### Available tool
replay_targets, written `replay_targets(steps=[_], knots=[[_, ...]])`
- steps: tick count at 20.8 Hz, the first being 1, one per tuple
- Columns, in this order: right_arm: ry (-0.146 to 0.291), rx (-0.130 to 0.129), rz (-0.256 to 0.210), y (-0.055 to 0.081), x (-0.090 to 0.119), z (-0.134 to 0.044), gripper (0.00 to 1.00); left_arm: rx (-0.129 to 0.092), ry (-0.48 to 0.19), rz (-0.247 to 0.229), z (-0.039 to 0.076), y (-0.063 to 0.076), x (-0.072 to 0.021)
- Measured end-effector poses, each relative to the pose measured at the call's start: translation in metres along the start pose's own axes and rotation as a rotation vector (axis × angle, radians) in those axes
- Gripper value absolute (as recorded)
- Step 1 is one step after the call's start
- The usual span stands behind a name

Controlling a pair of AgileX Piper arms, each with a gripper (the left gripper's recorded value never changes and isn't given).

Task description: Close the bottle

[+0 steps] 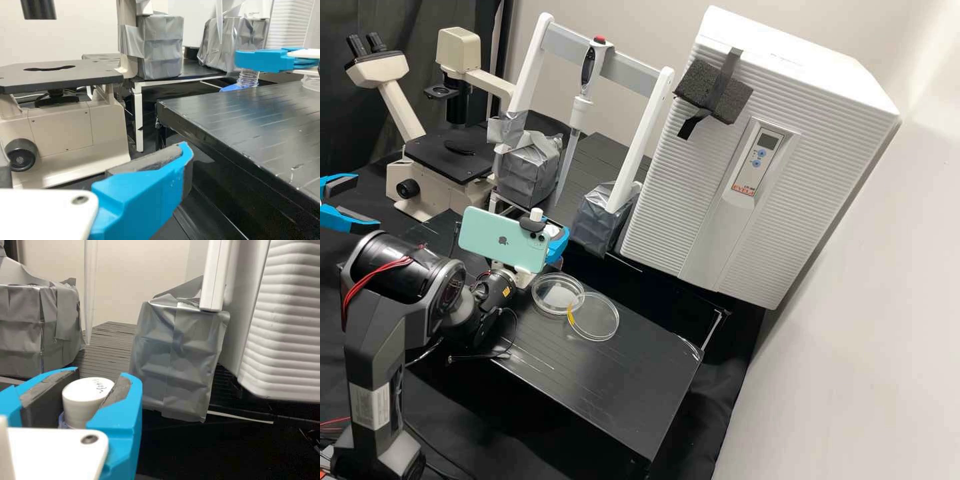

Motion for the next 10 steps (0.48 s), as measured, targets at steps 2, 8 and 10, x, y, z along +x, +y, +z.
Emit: replay_targets(steps=[2,8,10], knots=[[0.0,0.0,0.0,0.0,0.0,0.0,0.0,0.0,0.0,0.0,0.0,0.0,0.0],[0.001,0.001,-0.006,-0.0008,-0.005,-0.0012,0.0,-0.005,0.001,-0.006,-0.0007,-0.0014,0.0005],[0.01,0.005,-0.015,-0.0022,-0.008,-0.0041,0.0,-0.005,0.003,-0.006,-0.001,-0.0013,0.0003]])
